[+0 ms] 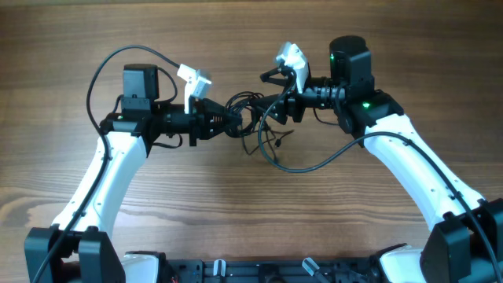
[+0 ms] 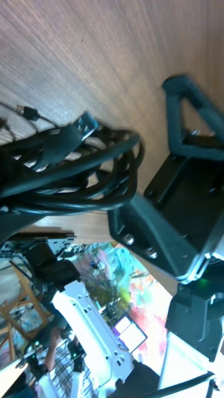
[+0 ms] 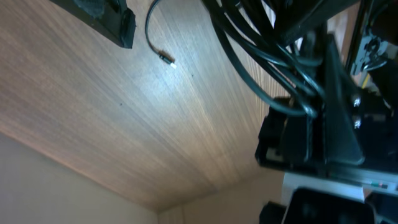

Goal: Untangle cables

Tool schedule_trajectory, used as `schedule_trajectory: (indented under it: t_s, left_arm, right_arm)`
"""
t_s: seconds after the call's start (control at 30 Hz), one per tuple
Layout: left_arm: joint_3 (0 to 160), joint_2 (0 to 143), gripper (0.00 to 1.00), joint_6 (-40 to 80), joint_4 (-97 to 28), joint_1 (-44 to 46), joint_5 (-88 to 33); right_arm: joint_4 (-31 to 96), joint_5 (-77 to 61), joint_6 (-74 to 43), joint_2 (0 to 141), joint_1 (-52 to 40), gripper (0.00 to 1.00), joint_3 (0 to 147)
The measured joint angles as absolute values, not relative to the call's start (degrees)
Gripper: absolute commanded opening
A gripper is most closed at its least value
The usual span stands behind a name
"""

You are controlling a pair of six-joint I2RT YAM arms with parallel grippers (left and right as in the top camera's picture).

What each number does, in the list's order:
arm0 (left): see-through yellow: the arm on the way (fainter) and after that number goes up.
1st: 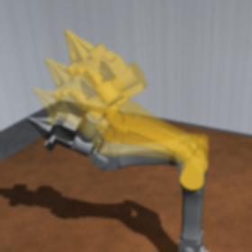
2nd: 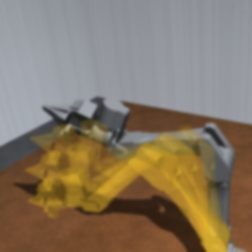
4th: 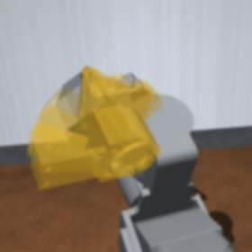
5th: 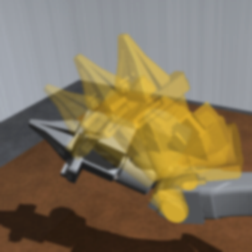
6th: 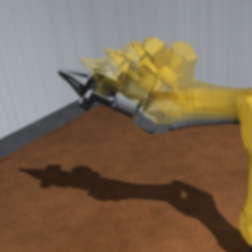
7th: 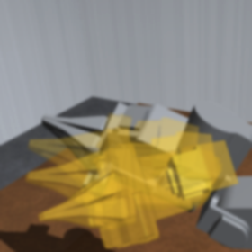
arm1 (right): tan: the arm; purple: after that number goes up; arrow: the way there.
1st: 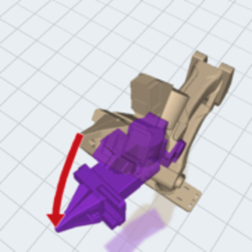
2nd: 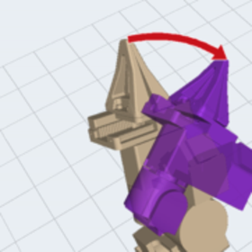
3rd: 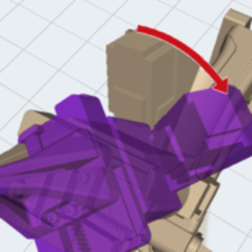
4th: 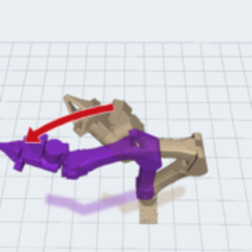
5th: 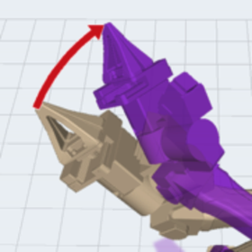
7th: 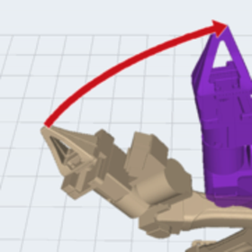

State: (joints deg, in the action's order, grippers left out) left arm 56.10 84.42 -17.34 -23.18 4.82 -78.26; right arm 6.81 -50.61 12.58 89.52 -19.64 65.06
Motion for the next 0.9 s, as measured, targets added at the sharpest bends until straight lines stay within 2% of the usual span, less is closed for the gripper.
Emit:
schedule_trajectory:
  t_s: [0.2,0.37,0.5,0.73,0.9]
  left_arm:
    - [56.1,84.42,0.04,-17.34,-23.35,5.69,-78.3]
    - [56.1,84.42,0.04,-17.34,-23.4,5.69,-78.3]
    - [56.1,84.42,0.04,-17.32,-23.49,5.74,-78.32]
    - [56.1,84.42,0.04,-17.34,-23.33,3.73,-78.76]
    - [56.1,84.42,0.04,-17.43,-23.14,2.26,-81.62]
  right_arm:
    - [6.35,-50.59,10.15,89.52,-19.64,0.68,65.06]
    - [6.39,-47.57,7.88,89.52,-20.84,0.68,65.06]
    - [8.99,-42.72,6.79,89.52,-23.16,0.76,65.06]
    - [12.67,-37.19,6.22,89.52,-23.68,0.79,65.06]
    - [9.47,-37.1,6.17,89.52,-23.64,0.84,65.06]
